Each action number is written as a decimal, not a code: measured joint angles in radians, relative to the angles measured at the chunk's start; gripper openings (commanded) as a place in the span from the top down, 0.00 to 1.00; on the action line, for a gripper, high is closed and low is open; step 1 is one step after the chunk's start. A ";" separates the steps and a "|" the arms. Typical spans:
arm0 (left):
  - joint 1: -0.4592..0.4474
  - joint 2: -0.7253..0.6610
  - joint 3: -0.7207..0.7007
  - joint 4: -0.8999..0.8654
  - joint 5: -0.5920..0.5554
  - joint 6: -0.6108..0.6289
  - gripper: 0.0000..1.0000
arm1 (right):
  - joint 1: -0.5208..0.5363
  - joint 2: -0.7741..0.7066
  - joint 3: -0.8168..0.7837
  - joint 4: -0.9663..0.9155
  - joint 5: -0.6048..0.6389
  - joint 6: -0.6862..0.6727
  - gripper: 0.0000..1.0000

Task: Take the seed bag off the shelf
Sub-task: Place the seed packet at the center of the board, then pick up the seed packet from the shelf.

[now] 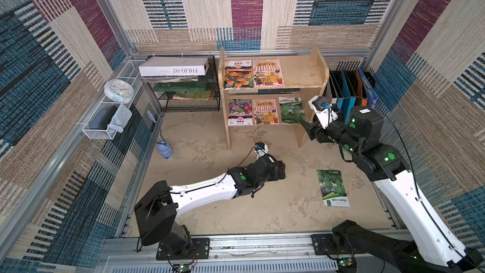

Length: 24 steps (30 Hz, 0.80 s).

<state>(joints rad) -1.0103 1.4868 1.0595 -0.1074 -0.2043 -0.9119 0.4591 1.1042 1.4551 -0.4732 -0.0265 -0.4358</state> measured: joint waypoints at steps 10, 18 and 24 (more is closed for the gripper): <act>0.136 -0.311 0.010 -0.017 0.265 0.177 0.01 | 0.039 0.249 0.313 -0.062 -0.117 -0.199 0.24; 0.302 -0.399 -0.022 -0.026 0.476 0.170 0.01 | 0.065 0.506 0.612 -0.146 -0.105 -0.303 0.28; 0.359 -0.388 -0.025 0.000 0.596 0.133 0.01 | 0.070 0.638 0.741 -0.191 -0.061 -0.348 0.29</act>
<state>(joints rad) -0.6514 1.0985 1.0348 -0.1070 0.3920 -0.7792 0.5289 1.7420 2.1960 -0.6643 -0.0879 -0.7837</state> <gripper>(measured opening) 0.994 0.710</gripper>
